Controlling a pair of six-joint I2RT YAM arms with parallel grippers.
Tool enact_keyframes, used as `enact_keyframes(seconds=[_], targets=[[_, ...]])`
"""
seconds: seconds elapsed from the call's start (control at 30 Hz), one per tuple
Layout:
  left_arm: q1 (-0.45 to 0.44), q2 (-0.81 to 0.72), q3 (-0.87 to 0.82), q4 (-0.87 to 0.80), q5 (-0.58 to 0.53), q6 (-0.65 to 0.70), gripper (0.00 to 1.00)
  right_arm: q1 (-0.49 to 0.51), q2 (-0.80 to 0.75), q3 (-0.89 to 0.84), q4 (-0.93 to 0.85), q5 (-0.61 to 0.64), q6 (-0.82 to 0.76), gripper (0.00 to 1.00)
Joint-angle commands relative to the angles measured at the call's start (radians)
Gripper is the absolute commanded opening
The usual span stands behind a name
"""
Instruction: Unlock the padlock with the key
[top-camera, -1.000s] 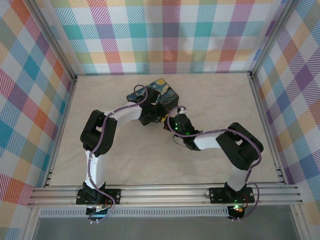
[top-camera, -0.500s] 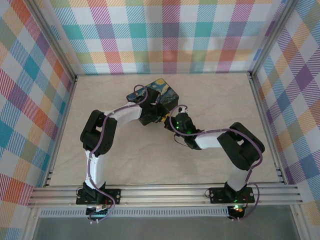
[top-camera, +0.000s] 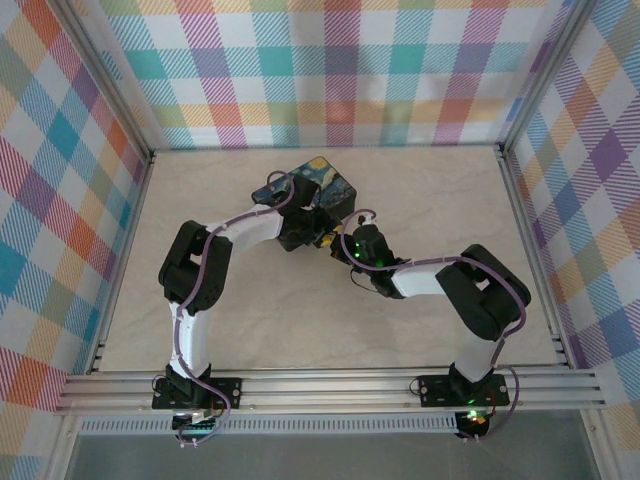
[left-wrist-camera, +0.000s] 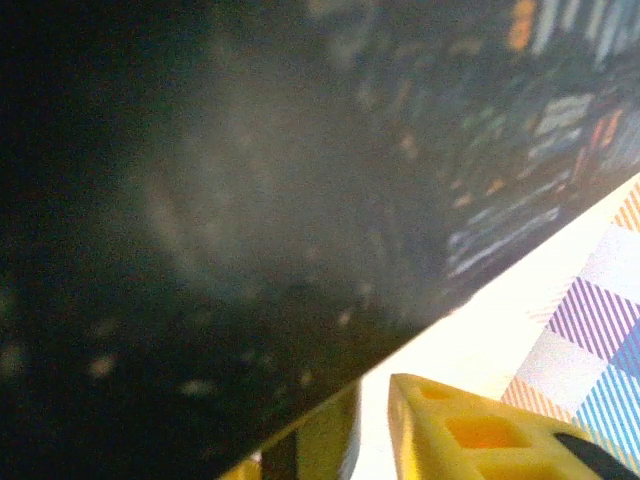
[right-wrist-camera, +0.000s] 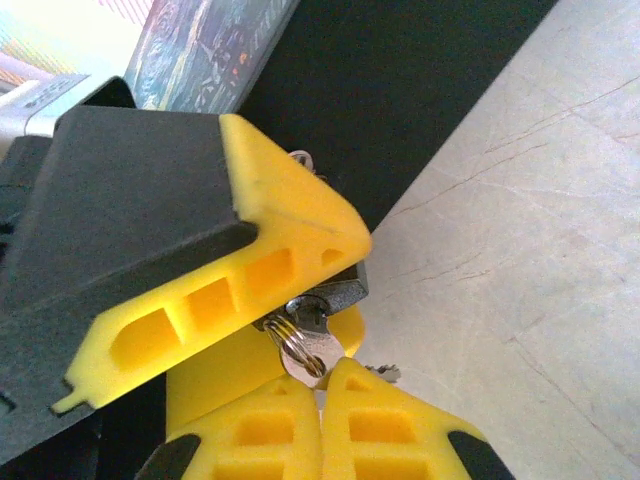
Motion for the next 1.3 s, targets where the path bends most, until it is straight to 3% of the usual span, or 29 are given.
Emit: enact_keyframes(seconds=[0.0, 0.23, 0.47, 0.7, 1.1, 1.27], targets=[[-0.002, 0.005, -0.072, -0.178, 0.009, -0.076, 0.45, -0.024, -0.031, -0.010, 0.039, 0.008, 0.029, 0.00], [0.000, -0.003, -0.083, -0.193, -0.022, -0.081, 0.57, -0.030, -0.022, -0.004, 0.060, -0.005, 0.008, 0.00], [0.000, 0.006, -0.059, -0.190, -0.037, -0.097, 0.57, -0.032, -0.024, -0.008, 0.064, -0.015, -0.009, 0.00], [0.008, -0.088, -0.022, -0.247, -0.124, -0.084, 0.66, -0.053, -0.020, -0.020, 0.066, -0.031, 0.010, 0.00], [0.094, -0.229, -0.046, -0.294, -0.144, -0.072, 0.70, -0.071, 0.027, -0.009, 0.112, -0.079, 0.052, 0.00], [0.133, -0.265, -0.065, -0.314, -0.151, -0.015, 0.70, -0.080, 0.027, 0.074, -0.020, -0.183, -0.154, 0.18]])
